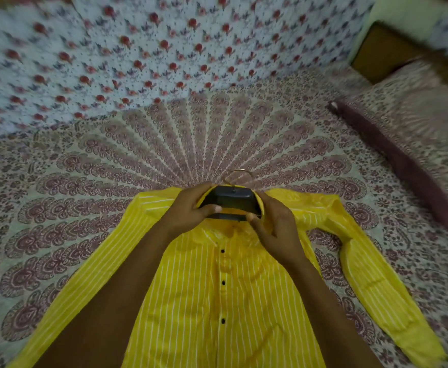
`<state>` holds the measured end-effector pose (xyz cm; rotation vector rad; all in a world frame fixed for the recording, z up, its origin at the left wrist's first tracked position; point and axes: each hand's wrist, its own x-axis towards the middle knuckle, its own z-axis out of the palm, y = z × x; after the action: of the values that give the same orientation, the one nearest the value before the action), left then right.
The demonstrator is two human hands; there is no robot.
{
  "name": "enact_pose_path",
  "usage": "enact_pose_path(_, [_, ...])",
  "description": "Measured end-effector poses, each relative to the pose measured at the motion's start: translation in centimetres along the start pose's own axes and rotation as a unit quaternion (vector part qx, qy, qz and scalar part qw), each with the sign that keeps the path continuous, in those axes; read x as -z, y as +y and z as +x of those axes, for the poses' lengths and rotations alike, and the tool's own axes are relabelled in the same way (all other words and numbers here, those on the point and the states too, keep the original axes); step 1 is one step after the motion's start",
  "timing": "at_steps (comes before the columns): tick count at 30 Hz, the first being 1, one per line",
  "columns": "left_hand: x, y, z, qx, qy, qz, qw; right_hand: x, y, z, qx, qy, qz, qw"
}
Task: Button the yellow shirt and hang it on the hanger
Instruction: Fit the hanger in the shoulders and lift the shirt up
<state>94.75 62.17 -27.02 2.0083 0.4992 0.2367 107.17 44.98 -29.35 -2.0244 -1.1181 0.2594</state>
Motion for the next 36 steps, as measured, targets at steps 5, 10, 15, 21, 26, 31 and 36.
enact_pose_path(5, [5.3,8.3,-2.8,-0.067,0.026,-0.021,0.997,5.9,-7.2,-0.4,0.044,0.072,0.030,0.996])
enact_pose_path(10, [10.5,17.6,-7.5,-0.146,0.067,-0.036,0.986,12.0,-16.2,-2.4,0.106,0.130,-0.054,0.984])
enact_pose_path(15, [14.6,27.6,-12.1,-0.232,0.078,-0.029,0.969,19.5,-24.6,-5.0,0.133,0.227,-0.210,0.942])
enact_pose_path(21, [18.0,38.0,-16.2,-0.300,0.085,-0.011,0.950,27.0,-32.7,-6.9,0.136,0.314,-0.250,0.906])
enact_pose_path(26, [20.9,41.1,-19.3,-0.323,0.102,-0.034,0.940,31.0,-35.9,-8.1,0.122,0.369,-0.244,0.889])
enact_pose_path(31, [20.7,41.4,-21.6,-0.356,0.128,0.083,0.922,33.0,-36.2,-8.6,0.106,0.399,-0.238,0.879])
enact_pose_path(36, [20.0,43.5,-20.5,-0.372,0.190,0.321,0.850,34.4,-35.3,-9.3,0.099,0.401,-0.230,0.881])
